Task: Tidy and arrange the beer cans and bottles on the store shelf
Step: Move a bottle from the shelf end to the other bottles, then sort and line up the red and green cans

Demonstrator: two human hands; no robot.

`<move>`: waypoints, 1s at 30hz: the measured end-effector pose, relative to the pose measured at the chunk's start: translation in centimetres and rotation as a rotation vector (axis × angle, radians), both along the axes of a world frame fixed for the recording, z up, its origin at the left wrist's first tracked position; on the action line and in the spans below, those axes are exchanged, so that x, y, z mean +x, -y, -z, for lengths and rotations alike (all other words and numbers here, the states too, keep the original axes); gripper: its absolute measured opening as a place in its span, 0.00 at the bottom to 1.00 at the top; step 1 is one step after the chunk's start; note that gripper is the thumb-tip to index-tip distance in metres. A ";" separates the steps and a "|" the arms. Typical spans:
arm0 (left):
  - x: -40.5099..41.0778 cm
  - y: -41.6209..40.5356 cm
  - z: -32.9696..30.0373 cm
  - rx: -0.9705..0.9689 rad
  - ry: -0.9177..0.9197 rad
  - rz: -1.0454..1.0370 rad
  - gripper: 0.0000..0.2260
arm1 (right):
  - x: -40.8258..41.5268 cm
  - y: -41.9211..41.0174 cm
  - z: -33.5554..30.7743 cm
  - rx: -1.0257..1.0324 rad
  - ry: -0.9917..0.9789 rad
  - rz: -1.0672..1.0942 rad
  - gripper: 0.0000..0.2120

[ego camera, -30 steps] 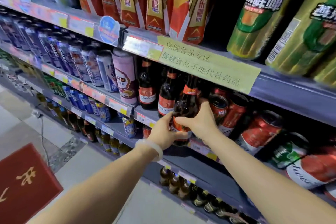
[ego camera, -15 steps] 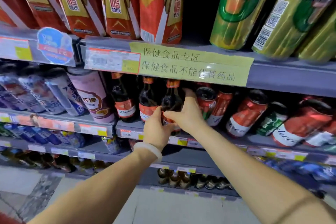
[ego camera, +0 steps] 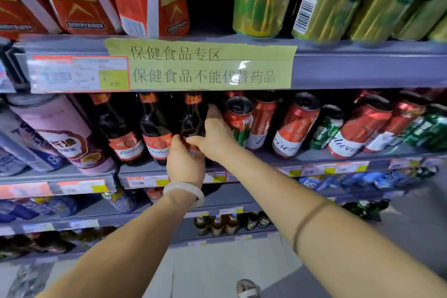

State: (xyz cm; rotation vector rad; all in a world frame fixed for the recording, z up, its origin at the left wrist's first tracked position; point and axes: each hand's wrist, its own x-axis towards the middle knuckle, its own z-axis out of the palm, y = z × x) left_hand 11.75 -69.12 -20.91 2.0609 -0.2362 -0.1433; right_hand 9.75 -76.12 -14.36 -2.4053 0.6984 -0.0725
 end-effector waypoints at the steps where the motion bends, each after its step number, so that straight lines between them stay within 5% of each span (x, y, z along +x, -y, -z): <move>1: 0.2 0.1 0.0 0.010 -0.005 -0.007 0.14 | 0.2 0.0 0.0 -0.034 -0.024 0.005 0.35; 4: 0.3 0.2 0.2 0.008 -0.001 -0.044 0.13 | 0.5 -0.3 0.2 -0.134 -0.058 0.028 0.38; 8: -0.1 0.1 -0.1 -0.048 -0.017 -0.044 0.12 | -0.6 -0.2 -0.4 -0.257 -0.037 0.010 0.27; 15: -1.3 0.4 0.4 -0.168 -0.168 -0.140 0.21 | -6.5 2.5 1.6 -0.098 0.164 0.203 0.10; 18: -3.5 1.0 1.1 -0.156 -0.145 0.051 0.20 | -8.0 3.8 3.5 0.050 0.176 0.376 0.19; 22: -3.8 3.0 2.3 -0.143 -0.163 0.337 0.36 | -7.0 4.4 3.7 0.267 0.253 0.448 0.39; 30: -3.3 5.1 2.7 -0.224 -0.045 0.307 0.26 | -4.5 3.0 3.6 0.200 0.286 0.565 0.29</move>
